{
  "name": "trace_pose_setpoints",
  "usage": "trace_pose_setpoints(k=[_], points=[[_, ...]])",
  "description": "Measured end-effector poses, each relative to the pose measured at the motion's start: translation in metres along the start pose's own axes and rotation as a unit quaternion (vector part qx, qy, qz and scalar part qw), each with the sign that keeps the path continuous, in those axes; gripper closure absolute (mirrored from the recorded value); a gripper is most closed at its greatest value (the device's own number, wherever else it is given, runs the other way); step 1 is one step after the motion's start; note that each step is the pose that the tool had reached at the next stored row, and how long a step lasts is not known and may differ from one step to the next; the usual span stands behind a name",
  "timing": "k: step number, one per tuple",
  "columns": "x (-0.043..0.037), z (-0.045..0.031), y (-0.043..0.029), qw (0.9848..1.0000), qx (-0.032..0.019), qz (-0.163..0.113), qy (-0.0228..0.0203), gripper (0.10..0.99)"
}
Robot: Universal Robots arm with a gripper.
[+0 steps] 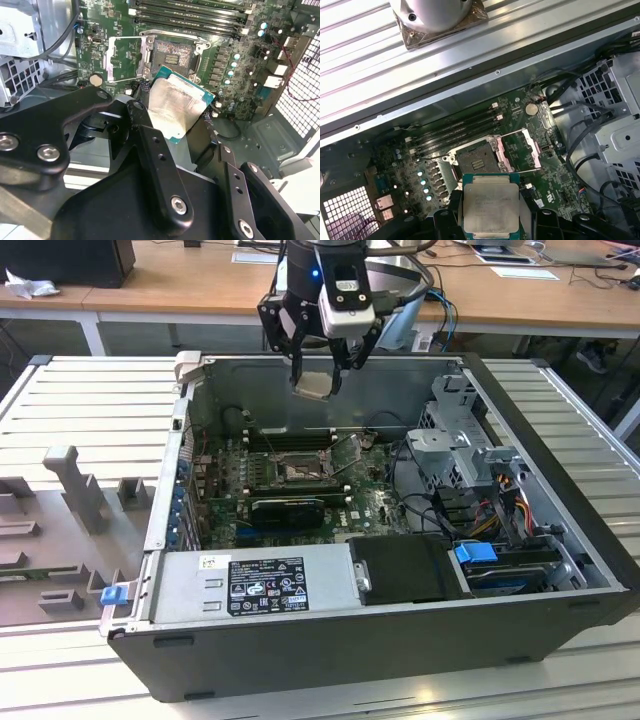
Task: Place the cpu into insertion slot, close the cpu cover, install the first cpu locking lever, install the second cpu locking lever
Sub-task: 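Place the cpu into insertion slot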
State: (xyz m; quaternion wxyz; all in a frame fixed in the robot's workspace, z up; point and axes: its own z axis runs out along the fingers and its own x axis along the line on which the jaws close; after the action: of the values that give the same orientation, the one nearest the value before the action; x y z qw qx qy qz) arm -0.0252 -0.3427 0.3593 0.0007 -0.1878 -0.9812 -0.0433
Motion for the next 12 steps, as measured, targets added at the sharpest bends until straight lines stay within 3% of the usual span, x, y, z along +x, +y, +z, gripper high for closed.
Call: trace_pose_setpoints(k=[12], points=[[0.0000,0.0015,-0.0001,1.0000,-0.0001,0.001,-0.0001,0.545]])
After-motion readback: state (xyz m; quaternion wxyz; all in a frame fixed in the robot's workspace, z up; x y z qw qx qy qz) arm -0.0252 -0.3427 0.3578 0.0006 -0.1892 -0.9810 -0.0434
